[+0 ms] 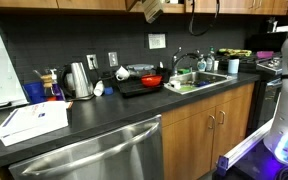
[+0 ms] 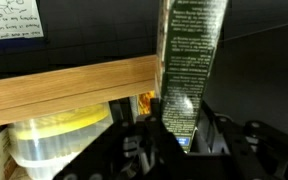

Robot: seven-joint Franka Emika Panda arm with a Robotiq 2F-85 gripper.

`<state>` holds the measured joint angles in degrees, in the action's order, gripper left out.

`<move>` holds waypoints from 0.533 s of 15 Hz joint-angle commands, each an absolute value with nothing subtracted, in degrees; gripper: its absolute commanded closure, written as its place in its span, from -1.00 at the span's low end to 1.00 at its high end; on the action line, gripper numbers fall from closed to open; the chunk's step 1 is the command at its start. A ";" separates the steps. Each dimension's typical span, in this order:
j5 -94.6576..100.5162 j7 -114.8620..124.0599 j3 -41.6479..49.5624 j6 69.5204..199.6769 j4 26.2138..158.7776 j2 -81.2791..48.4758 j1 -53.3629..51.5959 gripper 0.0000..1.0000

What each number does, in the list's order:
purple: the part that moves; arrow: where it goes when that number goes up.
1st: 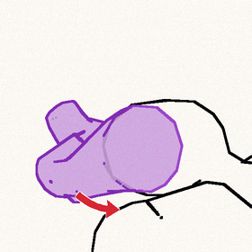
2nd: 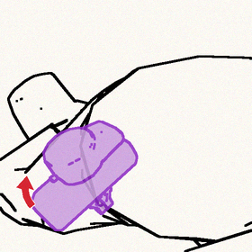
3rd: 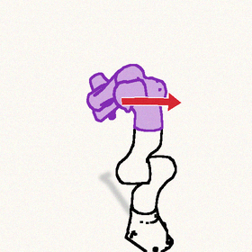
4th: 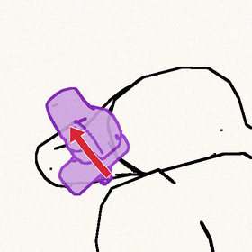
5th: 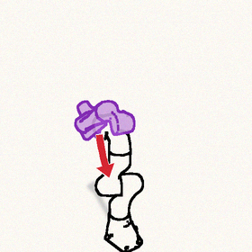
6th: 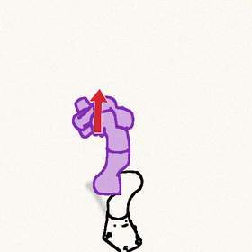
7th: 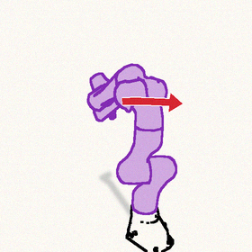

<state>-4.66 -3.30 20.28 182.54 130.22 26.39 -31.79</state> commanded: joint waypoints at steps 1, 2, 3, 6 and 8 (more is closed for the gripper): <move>-4.99 -6.87 26.68 182.02 129.40 26.18 -38.73 0.76; -4.98 -7.29 28.14 181.95 129.42 26.20 -40.23 0.76; -4.93 -7.74 29.47 181.71 129.33 26.26 -41.48 0.76; -4.99 -8.43 32.72 181.57 129.22 26.22 -44.82 0.76; -4.81 -9.21 34.68 181.43 129.20 26.17 -47.12 0.76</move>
